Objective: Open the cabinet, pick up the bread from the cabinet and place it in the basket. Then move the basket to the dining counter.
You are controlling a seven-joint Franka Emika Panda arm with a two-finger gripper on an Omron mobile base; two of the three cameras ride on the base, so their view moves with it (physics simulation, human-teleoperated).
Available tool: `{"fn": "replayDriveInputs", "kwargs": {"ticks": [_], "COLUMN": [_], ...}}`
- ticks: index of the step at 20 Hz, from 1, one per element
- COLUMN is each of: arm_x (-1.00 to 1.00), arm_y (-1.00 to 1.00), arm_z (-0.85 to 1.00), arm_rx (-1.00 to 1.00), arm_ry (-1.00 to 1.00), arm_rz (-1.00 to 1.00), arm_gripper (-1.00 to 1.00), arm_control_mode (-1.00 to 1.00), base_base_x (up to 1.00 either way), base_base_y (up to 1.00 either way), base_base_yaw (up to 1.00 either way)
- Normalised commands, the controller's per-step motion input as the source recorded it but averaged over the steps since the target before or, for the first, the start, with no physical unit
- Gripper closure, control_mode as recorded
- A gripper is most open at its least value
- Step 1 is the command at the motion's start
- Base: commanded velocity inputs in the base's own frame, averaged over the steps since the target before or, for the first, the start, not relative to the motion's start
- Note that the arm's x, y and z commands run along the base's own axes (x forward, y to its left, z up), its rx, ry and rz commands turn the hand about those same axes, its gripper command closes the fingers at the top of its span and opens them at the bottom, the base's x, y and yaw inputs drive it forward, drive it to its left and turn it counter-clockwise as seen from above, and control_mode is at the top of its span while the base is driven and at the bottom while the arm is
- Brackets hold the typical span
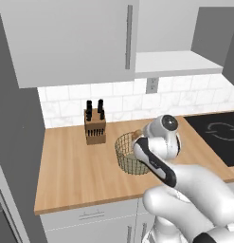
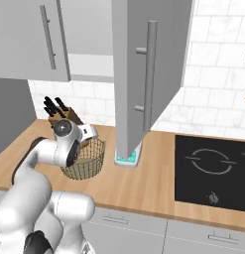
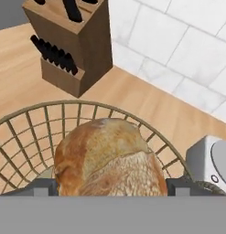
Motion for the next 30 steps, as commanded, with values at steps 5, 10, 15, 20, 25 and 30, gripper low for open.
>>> {"fn": "replayDriveInputs", "kwargs": {"ticks": [5,10,15,20,25,30], "arm_x": [0.33,0.17,0.13,0.0,0.0,-0.08], "arm_y": [0.15,0.01,0.0,0.0,0.0,0.02], "arm_z": [-0.47,-0.44,-0.62,-0.51,-0.17,0.02], "arm_rx": [-0.06,-0.04,-0.08,-0.08,-0.02,-0.01], "arm_ry": [0.2,0.14,0.0,0.0,0.0,-0.01], "arm_rz": [0.07,0.05,0.04,0.04,0.03,0.02], "arm_gripper": [1.0,1.0,1.0,-1.0,-1.0,-1.0], "arm_control_mode": [-1.0,-1.0,-1.0,-1.0,-1.0,-1.0], "base_base_x": [0.0,0.0,0.0,0.0,0.0,0.0], "base_base_y": [0.0,0.0,0.0,0.0,0.0,0.0], "base_base_yaw": [0.0,0.0,0.0,0.0,0.0,0.0]}}
